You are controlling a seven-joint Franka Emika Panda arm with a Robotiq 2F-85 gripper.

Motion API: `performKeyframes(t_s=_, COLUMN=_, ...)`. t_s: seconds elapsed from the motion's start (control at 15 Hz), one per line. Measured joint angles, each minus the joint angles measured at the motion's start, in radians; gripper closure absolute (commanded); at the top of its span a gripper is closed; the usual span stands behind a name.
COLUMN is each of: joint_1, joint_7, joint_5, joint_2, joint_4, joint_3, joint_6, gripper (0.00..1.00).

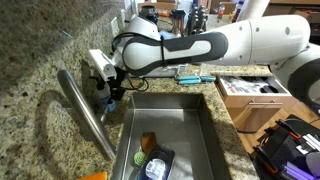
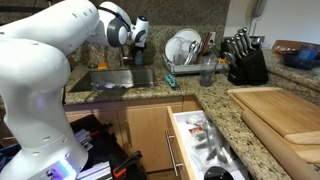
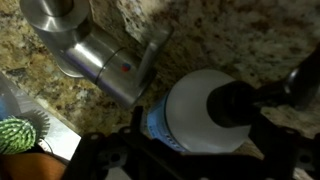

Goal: Put the soap bottle in front of the sink and the cup in front of the drawer

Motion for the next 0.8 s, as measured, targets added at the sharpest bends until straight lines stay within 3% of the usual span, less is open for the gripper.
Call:
performKeyframes(t_s=0.13, joint_1=-0.022, joint_7=-0.043, joint_5=0.040, joint_2=0.004, joint_4=0.000, joint_3=0.053, joint_6=-0.010, gripper=0.00)
performKeyframes(t_s=0.33, joint_1=-0.023, joint_7=-0.048, joint_5=0.041, joint_2=0.004, joint_4=0.000, joint_3=0.055, joint_6=-0.011, gripper=0.00)
performKeyframes(t_s=0.4, joint_1=-0.022, joint_7=-0.047, joint_5=0.041, joint_2=0.004, joint_4=0.000, joint_3=0.055, joint_6=-0.011, gripper=0.25)
performKeyframes(t_s=0.47, joint_1=-0.021, joint_7=-0.047, joint_5=0.041, joint_2=0.004, joint_4=0.000, joint_3=0.055, joint_6=-0.011, gripper=0.28)
performKeyframes(t_s=0.67, joint_1=-0.021, joint_7=-0.041, joint_5=0.041, joint_2=0.004, joint_4=0.000, joint_3=0.053, joint_6=-0.010, gripper=0.50)
performKeyframes(t_s=0.8, joint_1=-0.022, joint_7=-0.028, joint_5=0.041, joint_2=0.004, joint_4=0.001, joint_3=0.052, joint_6=-0.008, gripper=0.53)
